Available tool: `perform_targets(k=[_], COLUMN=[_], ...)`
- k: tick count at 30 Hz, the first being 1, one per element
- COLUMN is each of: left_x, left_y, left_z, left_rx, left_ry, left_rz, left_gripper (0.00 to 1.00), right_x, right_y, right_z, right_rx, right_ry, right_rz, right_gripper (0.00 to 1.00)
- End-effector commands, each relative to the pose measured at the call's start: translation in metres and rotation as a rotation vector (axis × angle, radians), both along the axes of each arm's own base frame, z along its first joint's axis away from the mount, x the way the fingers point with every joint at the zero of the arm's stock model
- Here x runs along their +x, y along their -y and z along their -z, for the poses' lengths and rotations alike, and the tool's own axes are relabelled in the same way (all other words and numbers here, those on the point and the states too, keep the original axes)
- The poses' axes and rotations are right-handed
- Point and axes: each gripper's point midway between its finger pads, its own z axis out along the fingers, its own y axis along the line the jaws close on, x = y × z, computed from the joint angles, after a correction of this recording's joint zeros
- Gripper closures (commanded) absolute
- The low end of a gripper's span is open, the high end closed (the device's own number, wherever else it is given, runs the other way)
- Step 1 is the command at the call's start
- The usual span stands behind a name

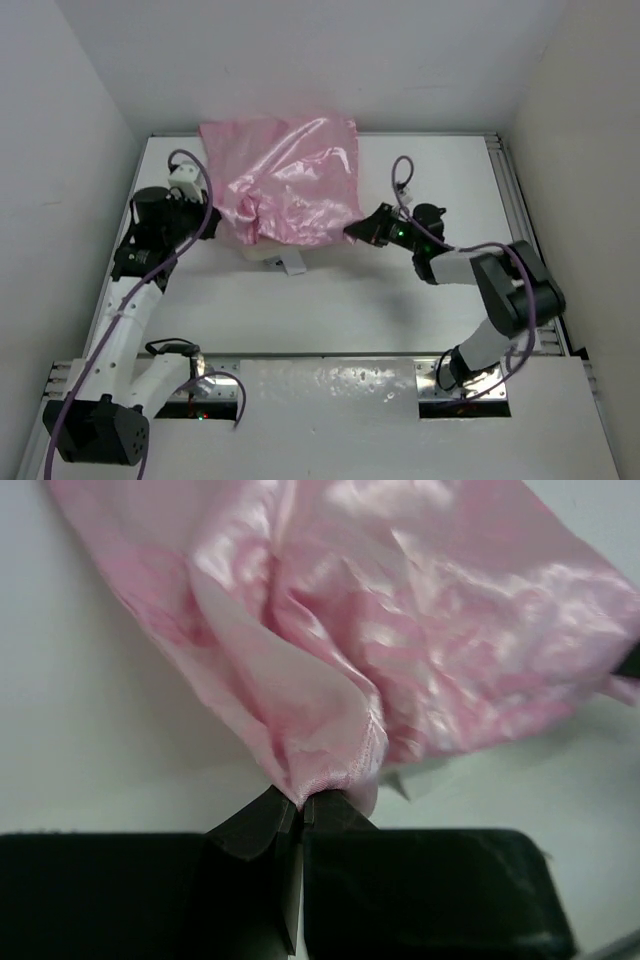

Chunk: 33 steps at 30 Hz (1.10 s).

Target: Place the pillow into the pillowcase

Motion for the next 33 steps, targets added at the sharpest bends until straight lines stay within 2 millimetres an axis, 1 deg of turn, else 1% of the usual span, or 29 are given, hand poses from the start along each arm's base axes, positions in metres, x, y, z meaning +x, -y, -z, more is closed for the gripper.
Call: perform_targets(k=[1,2,3,4,5,6,7,8,9,10,11,12,13,16,18,19,20,21,22,23,24,25,26,27,28,29,30,31,33], left_x=[0.032,0.035,0.033,0.035,0.034,0.025,0.027,0.026,0.024,0.024,0.022,0.022,0.022,0.016,0.012,0.021,0.005,0.001,0.012,-0.008,-0.018,-0.012,-0.024,-0.044,-0.054,-0.062,-0.066,-0.062,-0.045], left_y=[-0.031,-0.051,-0.056,-0.06,-0.065,-0.066,-0.069,-0.071,-0.073,-0.074,-0.075,-0.075,-0.076,-0.08,-0.085,-0.089,-0.089,-0.089,-0.089,-0.087,-0.085,-0.086,-0.084,-0.082,-0.077,-0.07,-0.064,-0.054,-0.046], left_z=[-0.126,-0.152,-0.2,-0.225,-0.247,-0.288,-0.303,-0.316,-0.329,-0.342,-0.347,-0.347,-0.347,-0.362,-0.383,-0.387,-0.421,-0.438,-0.447,-0.483,-0.506,-0.517,-0.535,-0.563,-0.574,-0.58,-0.58,-0.573,-0.553], left_rx=[0.091,0.128,0.142,0.153,0.175,0.178,0.186,0.206,0.218,0.226,0.244,0.243,0.243,0.251,0.269,0.282,0.296,0.3,0.307,0.31,0.304,0.294,0.257,0.225,0.213,0.198,0.191,0.184,0.168], left_ry=[0.331,0.39,0.496,0.558,0.612,0.701,0.728,0.754,0.775,0.787,0.791,0.786,0.779,0.815,0.862,0.86,0.94,0.981,0.995,1.095,1.173,1.206,1.263,1.342,1.373,1.39,1.379,1.355,1.286], left_rz=[-0.112,-0.178,-0.203,-0.218,-0.234,-0.249,-0.265,-0.27,-0.283,-0.285,-0.286,-0.287,-0.29,-0.322,-0.35,-0.365,-0.377,-0.384,-0.377,-0.385,-0.39,-0.396,-0.405,-0.414,-0.389,-0.354,-0.316,-0.253,-0.191], left_gripper=[1.0,1.0,1.0,1.0,1.0,1.0,1.0,1.0,1.0,1.0,1.0,1.0,1.0,1.0,1.0,1.0,1.0,1.0,1.0,1.0,1.0,1.0,1.0,1.0,1.0,1.0,1.0,1.0,1.0], right_x=[0.019,0.025,0.029,0.035,0.04,0.039,0.042,0.034,0.038,0.044,0.039,0.042,0.05,0.034,0.029,0.028,0.029,0.03,0.032,0.037,0.039,0.036,0.013,-0.005,-0.012,-0.048,-0.058,-0.041,-0.045], right_y=[0.02,0.027,0.031,0.036,0.04,0.045,0.049,0.053,0.055,0.056,0.059,0.059,0.06,0.06,0.069,0.074,0.085,0.091,0.099,0.107,0.11,0.115,0.115,0.114,0.113,0.118,0.123,0.126,0.138], right_z=[-0.124,-0.184,-0.214,-0.222,-0.283,-0.319,-0.332,-0.39,-0.406,-0.402,-0.433,-0.431,-0.42,-0.438,-0.457,-0.467,-0.491,-0.504,-0.53,-0.544,-0.554,-0.57,-0.603,-0.62,-0.621,-0.636,-0.64,-0.618,-0.615], right_rx=[0.15,0.172,0.161,0.115,0.079,0.069,0.042,0.04,0.027,-0.009,-0.033,-0.05,-0.065,0.011,0.006,-0.004,-0.024,-0.031,-0.041,-0.047,-0.048,-0.034,0.009,0.036,0.049,0.07,0.083,0.056,0.037], right_ry=[0.284,0.419,0.485,0.454,0.626,0.698,0.698,0.832,0.852,0.792,0.862,0.842,0.791,0.818,0.875,0.903,0.97,0.998,1.044,1.056,1.047,1.07,1.145,1.207,1.221,1.288,1.33,1.281,1.29], right_rz=[0.043,0.058,0.072,0.091,0.109,0.143,0.156,0.165,0.168,0.155,0.153,0.144,0.13,0.098,0.15,0.185,0.26,0.299,0.335,0.375,0.388,0.401,0.392,0.387,0.38,0.399,0.434,0.465,0.541], right_gripper=[1.0,1.0,1.0,1.0,1.0,1.0,1.0,1.0,1.0,1.0,1.0,1.0,1.0,1.0,1.0,1.0,1.0,1.0,1.0,1.0,1.0,1.0,1.0,1.0,1.0,1.0,1.0,1.0,1.0])
